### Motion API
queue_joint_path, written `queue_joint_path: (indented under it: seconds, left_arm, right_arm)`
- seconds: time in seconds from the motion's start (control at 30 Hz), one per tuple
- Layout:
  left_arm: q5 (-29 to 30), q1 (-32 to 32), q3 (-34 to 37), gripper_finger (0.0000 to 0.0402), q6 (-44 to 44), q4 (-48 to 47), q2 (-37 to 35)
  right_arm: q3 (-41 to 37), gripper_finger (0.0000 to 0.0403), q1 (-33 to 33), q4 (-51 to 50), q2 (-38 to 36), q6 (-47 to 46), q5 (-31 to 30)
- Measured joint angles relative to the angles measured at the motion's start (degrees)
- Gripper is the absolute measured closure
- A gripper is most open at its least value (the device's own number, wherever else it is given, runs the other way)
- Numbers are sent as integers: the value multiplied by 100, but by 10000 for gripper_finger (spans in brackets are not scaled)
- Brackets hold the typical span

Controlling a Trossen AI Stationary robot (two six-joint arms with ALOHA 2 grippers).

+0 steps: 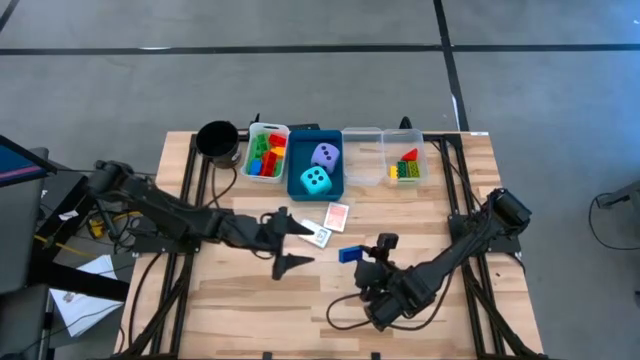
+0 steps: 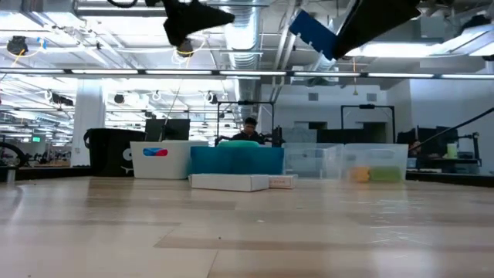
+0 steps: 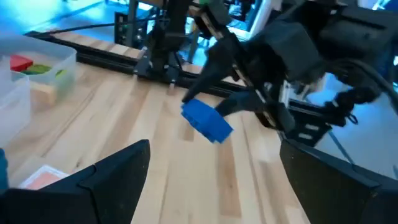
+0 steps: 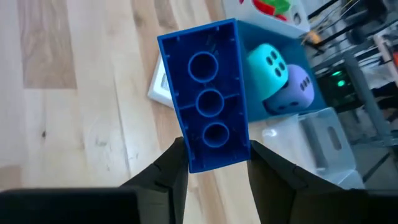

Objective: Pick & Place Toys
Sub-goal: Put the small dark blue game piece into the right transparent bin

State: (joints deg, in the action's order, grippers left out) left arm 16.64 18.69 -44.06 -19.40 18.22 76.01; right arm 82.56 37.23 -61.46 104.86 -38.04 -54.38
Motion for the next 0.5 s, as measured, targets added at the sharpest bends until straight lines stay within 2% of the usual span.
queue_joint_path:
  seconds: [0.17,0.37,0.5]
  left_arm:
    - [1,20,82,50,634,47,-126]
    - [-93,20,81,50,2005,1120,174]
    - [-115,20,81,50,2734,1326,304]
  right_arm:
    - [17,276,-39,51,0,-11,-313]
    - [503,276,-275,94,0,249,-572]
    - [760,276,-370,619,-2,644,-870]
